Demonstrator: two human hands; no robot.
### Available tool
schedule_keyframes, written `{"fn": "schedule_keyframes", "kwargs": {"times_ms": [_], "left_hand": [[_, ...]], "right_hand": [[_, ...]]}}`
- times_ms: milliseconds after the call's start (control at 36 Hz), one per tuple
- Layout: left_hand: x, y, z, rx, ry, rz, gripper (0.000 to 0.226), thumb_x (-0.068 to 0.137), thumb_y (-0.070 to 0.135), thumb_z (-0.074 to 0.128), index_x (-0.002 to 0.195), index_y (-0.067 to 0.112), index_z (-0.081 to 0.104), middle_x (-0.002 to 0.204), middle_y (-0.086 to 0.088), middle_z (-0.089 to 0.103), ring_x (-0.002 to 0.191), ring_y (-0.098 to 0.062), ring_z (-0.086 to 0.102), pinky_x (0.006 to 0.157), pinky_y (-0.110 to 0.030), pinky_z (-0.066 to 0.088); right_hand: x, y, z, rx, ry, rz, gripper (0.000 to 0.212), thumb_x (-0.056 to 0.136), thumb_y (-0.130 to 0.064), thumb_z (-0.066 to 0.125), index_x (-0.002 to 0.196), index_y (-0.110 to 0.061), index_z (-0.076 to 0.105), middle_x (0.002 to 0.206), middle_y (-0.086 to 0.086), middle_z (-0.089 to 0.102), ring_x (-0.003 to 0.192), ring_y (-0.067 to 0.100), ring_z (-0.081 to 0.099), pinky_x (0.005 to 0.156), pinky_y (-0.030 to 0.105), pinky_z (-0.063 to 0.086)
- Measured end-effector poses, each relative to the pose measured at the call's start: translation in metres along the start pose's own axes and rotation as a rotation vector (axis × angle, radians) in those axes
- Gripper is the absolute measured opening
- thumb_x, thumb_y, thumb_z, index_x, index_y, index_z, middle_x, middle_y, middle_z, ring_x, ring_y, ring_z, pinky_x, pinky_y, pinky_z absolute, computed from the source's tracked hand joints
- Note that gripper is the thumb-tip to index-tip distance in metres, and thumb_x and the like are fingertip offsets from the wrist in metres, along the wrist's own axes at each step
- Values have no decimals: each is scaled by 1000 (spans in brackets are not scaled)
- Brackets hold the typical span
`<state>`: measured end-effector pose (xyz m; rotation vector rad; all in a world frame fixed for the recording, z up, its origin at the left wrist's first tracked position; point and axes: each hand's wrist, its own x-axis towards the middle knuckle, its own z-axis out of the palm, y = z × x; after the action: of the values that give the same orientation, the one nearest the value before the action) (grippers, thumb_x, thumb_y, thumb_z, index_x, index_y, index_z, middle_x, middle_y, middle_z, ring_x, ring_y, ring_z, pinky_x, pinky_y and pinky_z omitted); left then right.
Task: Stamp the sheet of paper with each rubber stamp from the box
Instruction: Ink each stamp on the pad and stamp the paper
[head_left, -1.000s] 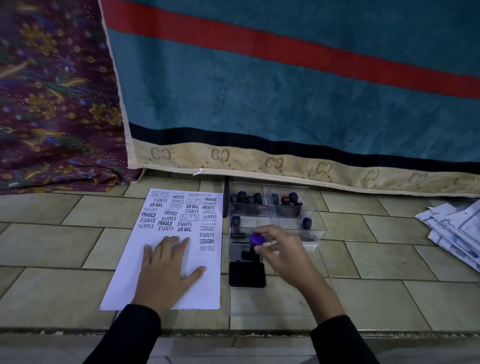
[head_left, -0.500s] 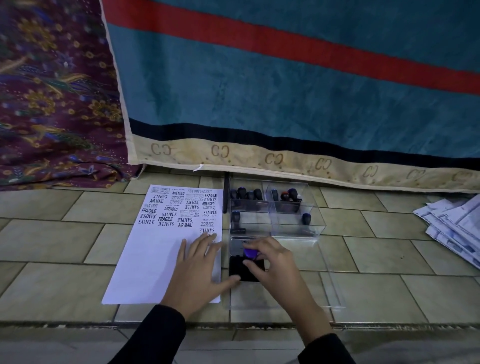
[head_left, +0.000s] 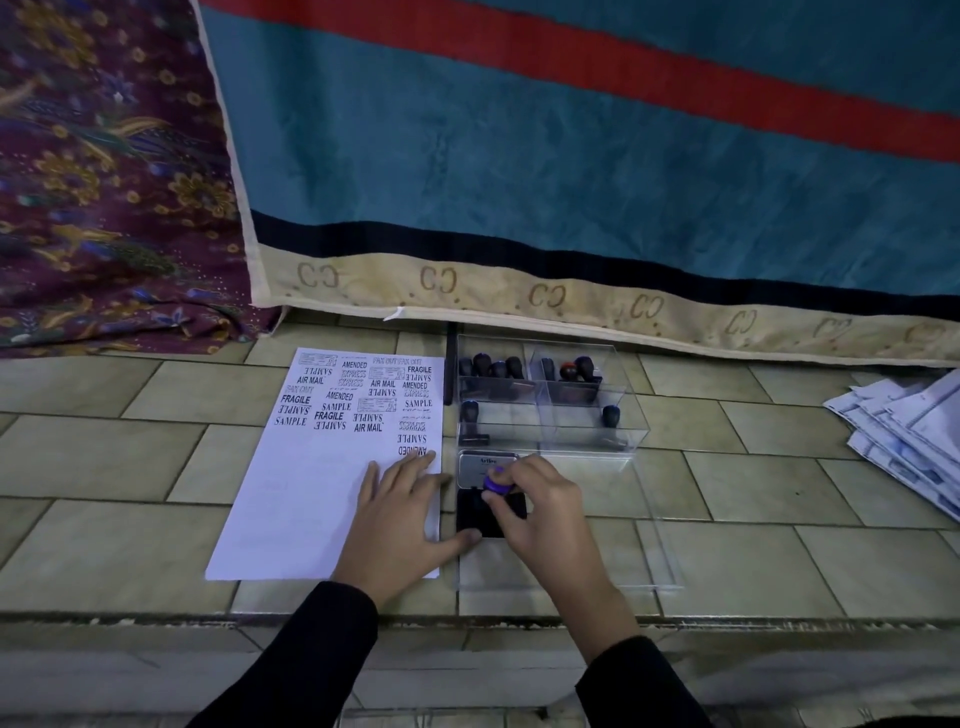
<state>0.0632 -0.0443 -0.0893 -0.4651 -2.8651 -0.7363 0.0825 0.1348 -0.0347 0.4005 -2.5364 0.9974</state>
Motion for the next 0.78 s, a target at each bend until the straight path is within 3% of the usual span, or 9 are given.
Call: {"fn": "schedule_keyframes", "kwargs": {"times_ms": [167,306,417,528,611,667,778], "left_hand": [[-13,3,8,15,-26,-18,81,66,86,40,126,33,49,150,10,31,141,-8,18,118,-44,3],[-13,1,8,3,-10,-24,80,66,84,43,126,32,50,149,9,34,140,-9,22,118,-45,5],[-10,4,1,-28,-70,-35,85,65,84,40,134,33,42,149,11,32,140,-8,20,118,-42,2],[-1,-1,-15,-204,-5,-72,71,76,73,38,133,31,43,142,9,43,131,-11,35,114,-40,22],[2,-22,-23,-145,99,-97,59,86,59,36,131,22,48,141,3,47,129,-17,41,110,-45,30],[2,-38,-25,-63,153,-154,49,92,48,38,131,20,48,142,0,47,131,-21,40,112,-49,26],[-1,-58,-23,46,131,-301,42,97,31,40,138,21,41,152,0,32,144,-18,17,115,-51,6]], "right_hand": [[-22,1,-1,-30,-47,13,13,72,-6,77,78,-8,66,81,2,64,74,6,61,69,6,45],[-13,3,2,-12,-39,42,10,75,-7,75,82,-7,68,85,6,66,75,15,66,70,30,58],[-6,4,2,-9,-64,55,11,75,-7,75,84,-7,68,87,6,67,75,16,65,70,34,59],[-18,5,1,2,-67,20,12,77,-8,75,86,-9,66,89,3,66,80,12,66,73,28,58],[-13,4,1,-26,-72,33,12,79,-11,73,90,-9,66,91,3,67,80,14,65,74,31,58],[-7,1,2,-40,-81,37,13,81,-12,71,93,-10,66,92,4,67,79,16,65,73,34,57],[8,-12,11,14,-36,12,15,81,-13,71,95,-13,64,93,1,65,78,15,64,70,33,57]]}}
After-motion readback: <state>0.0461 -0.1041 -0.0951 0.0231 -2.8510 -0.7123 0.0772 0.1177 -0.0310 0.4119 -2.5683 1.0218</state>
